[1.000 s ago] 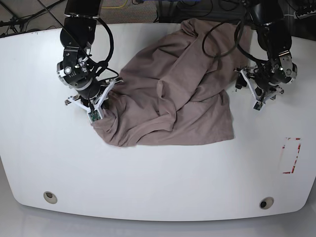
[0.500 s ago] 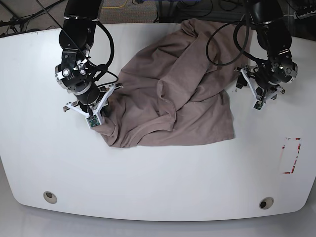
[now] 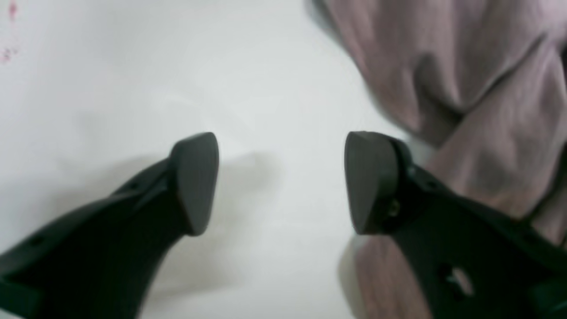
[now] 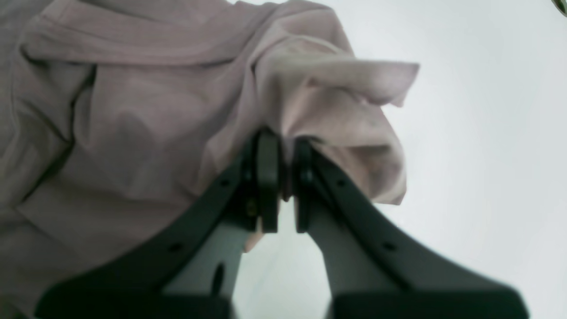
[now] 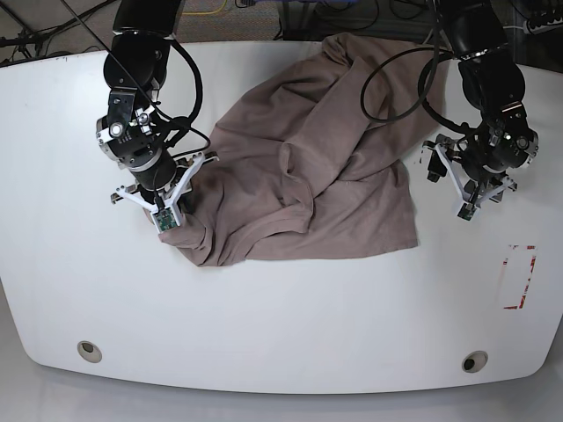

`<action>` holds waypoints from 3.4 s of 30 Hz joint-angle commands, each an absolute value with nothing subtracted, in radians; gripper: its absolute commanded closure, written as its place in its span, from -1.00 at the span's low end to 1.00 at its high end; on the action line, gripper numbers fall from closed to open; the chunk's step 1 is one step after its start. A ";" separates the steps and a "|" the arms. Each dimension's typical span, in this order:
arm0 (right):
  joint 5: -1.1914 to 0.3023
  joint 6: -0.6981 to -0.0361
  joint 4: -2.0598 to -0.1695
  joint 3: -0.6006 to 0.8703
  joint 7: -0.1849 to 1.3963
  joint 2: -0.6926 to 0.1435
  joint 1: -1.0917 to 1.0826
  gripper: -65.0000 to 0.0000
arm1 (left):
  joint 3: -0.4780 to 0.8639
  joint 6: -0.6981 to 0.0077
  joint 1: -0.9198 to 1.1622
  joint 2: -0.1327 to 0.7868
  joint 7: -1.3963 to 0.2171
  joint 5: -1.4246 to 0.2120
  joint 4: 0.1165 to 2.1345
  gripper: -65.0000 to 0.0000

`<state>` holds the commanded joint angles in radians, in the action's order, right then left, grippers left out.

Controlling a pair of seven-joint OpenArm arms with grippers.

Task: Fold the T-shirt properly
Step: 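Lower the left gripper toward the shirt's edge beside the hem, then close the left gripper on the shirt's edge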

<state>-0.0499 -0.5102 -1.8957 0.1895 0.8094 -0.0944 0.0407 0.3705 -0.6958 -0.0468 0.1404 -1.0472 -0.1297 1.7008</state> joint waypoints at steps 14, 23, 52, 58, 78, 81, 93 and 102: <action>-0.050 -0.510 -1.894 0.188 0.809 -0.093 0.039 0.88 | 0.421 -0.697 -0.188 0.117 -1.047 -0.154 1.500 -0.64; -0.050 -0.510 -1.894 0.188 0.809 -0.093 0.039 0.88 | 0.424 -0.696 -0.262 0.116 -1.046 -0.257 1.333 -0.64; -0.050 -0.510 -1.894 0.193 0.808 -0.093 0.042 0.88 | 0.361 -0.691 -0.400 0.071 -0.943 -0.321 0.963 -0.63; -0.051 -0.510 -1.894 0.193 0.808 -0.093 0.042 0.88 | 0.361 -0.690 -0.403 0.071 -0.941 -0.321 0.961 -0.63; -0.058 -0.512 -1.899 0.193 0.805 -0.091 0.044 0.88 | 0.363 -0.688 -0.476 0.074 -0.826 -0.317 0.750 0.78; -0.058 -0.512 -1.900 0.193 0.805 -0.091 0.050 0.88 | 0.361 -0.688 -0.489 0.074 -0.802 -0.317 0.707 0.92; -0.058 -0.512 -1.902 0.191 0.802 -0.091 0.058 0.88 | 0.361 -0.694 -0.499 0.079 -0.785 -0.321 0.684 1.00; -0.059 -0.512 -1.897 0.191 0.808 -0.091 0.048 0.88 | 0.409 -0.696 -0.478 0.081 -1.004 -0.323 0.970 1.00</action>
<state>-0.0591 -0.5117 -1.8972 0.1910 0.8078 -0.0913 0.0483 0.4089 -0.6958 -0.4780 0.0806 -1.0042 -0.3230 0.9705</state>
